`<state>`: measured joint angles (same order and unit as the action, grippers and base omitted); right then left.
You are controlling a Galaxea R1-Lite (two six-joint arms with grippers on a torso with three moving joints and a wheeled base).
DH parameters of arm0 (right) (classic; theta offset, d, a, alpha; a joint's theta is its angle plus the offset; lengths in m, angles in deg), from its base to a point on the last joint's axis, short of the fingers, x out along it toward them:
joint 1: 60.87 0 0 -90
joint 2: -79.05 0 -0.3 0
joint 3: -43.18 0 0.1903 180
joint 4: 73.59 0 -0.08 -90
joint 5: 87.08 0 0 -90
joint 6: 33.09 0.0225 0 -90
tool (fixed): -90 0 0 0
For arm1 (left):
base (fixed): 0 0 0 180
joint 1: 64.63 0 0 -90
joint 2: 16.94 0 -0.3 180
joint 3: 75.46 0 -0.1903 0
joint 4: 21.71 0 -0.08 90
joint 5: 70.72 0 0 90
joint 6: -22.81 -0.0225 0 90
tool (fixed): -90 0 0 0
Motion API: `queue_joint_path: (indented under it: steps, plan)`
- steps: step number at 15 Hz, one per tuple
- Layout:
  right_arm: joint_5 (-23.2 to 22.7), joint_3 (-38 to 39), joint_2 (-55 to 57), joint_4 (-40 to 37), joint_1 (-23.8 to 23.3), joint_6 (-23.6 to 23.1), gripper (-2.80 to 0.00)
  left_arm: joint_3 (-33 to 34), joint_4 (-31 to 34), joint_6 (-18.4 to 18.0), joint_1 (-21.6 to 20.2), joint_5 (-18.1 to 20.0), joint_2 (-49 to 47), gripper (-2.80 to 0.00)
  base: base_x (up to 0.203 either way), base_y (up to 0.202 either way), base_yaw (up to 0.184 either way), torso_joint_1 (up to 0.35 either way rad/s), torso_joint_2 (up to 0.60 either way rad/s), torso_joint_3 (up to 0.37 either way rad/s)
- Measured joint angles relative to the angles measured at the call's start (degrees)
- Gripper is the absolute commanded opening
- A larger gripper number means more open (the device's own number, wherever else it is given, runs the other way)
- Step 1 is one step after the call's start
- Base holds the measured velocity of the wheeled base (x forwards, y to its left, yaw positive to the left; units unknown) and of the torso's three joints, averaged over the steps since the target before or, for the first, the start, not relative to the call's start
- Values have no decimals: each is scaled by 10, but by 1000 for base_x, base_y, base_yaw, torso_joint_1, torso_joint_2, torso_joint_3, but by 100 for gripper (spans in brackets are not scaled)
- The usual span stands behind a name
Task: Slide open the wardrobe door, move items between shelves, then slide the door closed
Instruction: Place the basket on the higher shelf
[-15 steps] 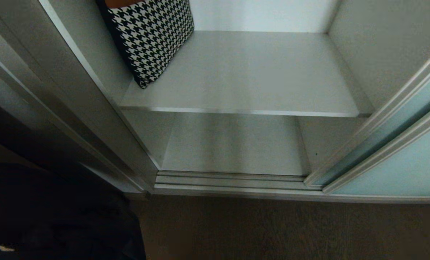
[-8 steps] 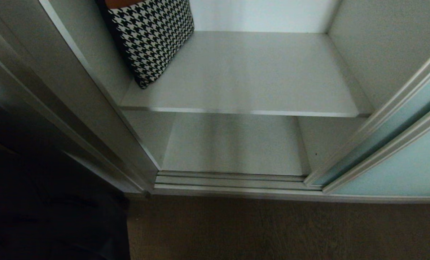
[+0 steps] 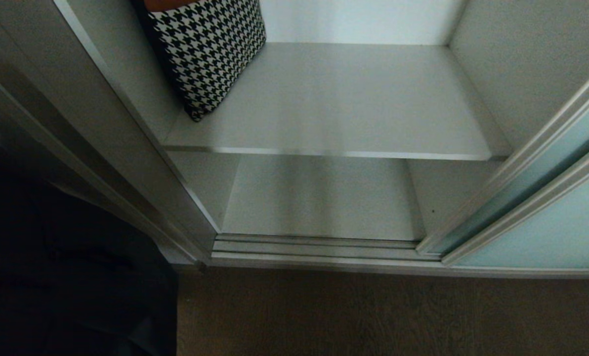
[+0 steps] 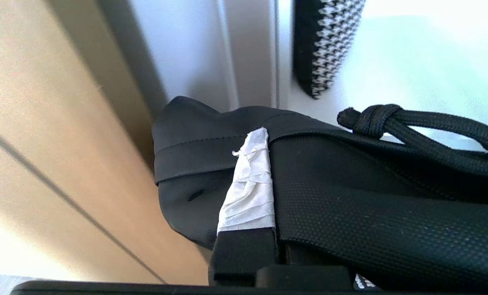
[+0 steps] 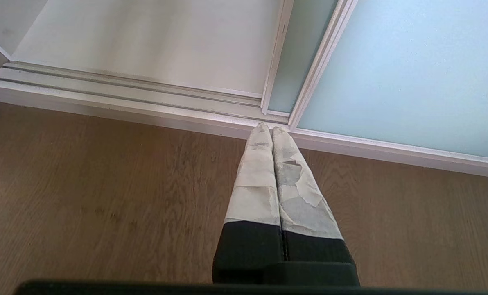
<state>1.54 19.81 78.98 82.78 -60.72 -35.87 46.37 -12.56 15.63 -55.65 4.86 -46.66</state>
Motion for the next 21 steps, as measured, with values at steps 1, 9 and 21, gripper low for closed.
queue_joint_path:
  steps: [1, 9, 21]
  plan:
    - [0, 0, 0, 0, 0, 0, -280, -7, -2, -1, 4, 0, -6, -280, 0, 0, 0, 0, 0, 0]
    - [0, 0, 0, 0, 0, 0, -280, -114, -15, 4, 124, 3, -108, -280, 0, 0, 0, 0, 0, 0]
    - [0, 0, 0, 0, 0, 0, -280, -393, -105, -2, 211, 61, -387, -280, 0, 0, 0, 0, 0, 0]
